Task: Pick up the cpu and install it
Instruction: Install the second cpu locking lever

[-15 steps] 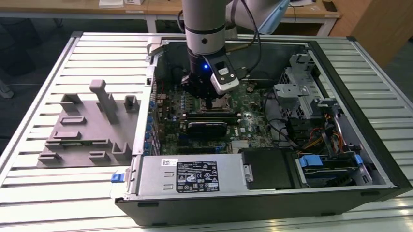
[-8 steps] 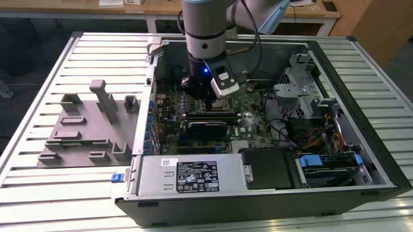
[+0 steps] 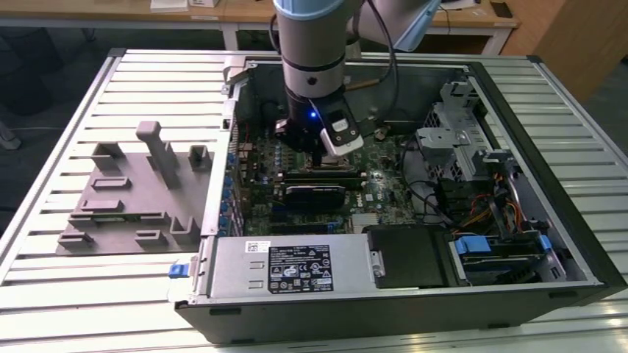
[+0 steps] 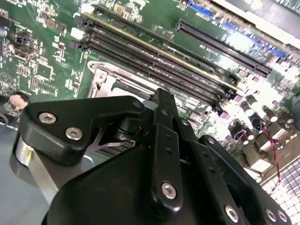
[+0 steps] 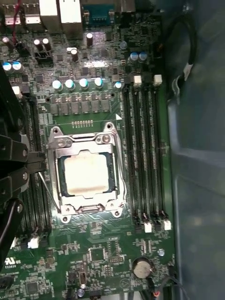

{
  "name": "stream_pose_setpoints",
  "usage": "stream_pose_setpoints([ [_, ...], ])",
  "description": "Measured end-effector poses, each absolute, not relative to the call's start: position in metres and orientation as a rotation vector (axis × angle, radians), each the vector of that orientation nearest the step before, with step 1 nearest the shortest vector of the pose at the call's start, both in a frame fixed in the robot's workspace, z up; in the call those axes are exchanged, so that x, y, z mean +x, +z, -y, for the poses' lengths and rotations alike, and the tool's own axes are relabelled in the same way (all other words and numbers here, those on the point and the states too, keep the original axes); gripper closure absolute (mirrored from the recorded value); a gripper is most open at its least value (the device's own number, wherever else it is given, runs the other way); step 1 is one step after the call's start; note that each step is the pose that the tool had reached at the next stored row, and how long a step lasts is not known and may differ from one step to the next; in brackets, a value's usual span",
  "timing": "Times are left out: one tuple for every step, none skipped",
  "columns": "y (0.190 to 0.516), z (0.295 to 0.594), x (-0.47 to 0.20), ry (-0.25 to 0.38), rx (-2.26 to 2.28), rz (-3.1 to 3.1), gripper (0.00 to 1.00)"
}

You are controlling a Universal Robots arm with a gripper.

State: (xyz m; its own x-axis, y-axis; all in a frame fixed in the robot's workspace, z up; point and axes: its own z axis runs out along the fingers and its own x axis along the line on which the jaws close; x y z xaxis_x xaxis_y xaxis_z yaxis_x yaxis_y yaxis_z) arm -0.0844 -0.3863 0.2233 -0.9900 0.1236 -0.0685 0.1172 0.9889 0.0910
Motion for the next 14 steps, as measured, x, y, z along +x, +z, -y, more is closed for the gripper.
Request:
stream_pose_setpoints([
  [0.2227, 0.3876, -0.0844, 0.135, 0.186, -3.062, 0.89],
  [0.222, 0.3887, -0.0844, 0.135, 0.186, -3.066, 0.89],
  [0.2214, 0.3895, -0.0844, 0.136, 0.187, -3.07, 0.89],
  [0.2209, 0.3902, -0.0844, 0.138, 0.187, -3.074, 0.89],
  [0.2204, 0.3907, -0.0844, 0.141, 0.188, -3.078, 0.89],
  [0.22, 0.3911, -0.0844, 0.144, 0.189, -3.083, 0.89],
  [0.2195, 0.3915, -0.0844, 0.147, 0.19, -3.089, 0.89],
  [0.219, 0.3917, -0.0844, 0.148, 0.19, -3.093, 0.89],
  [0.2189, 0.3919, -0.0844, 0.15, 0.191, -3.095, 0.89],
  [0.2189, 0.3918, -0.0844, 0.15, 0.191, -3.095, 0.89],
  [0.2189, 0.3918, -0.0844, 0.151, 0.191, -3.095, 0.89],
  [0.2189, 0.3918, -0.0844, 0.151, 0.191, -3.095, 0.89],
  [0.2189, 0.3919, -0.0844, 0.151, 0.191, -3.095, 0.89],
  [0.2189, 0.3919, -0.0845, 0.152, 0.188, -3.095, 0.89],
])
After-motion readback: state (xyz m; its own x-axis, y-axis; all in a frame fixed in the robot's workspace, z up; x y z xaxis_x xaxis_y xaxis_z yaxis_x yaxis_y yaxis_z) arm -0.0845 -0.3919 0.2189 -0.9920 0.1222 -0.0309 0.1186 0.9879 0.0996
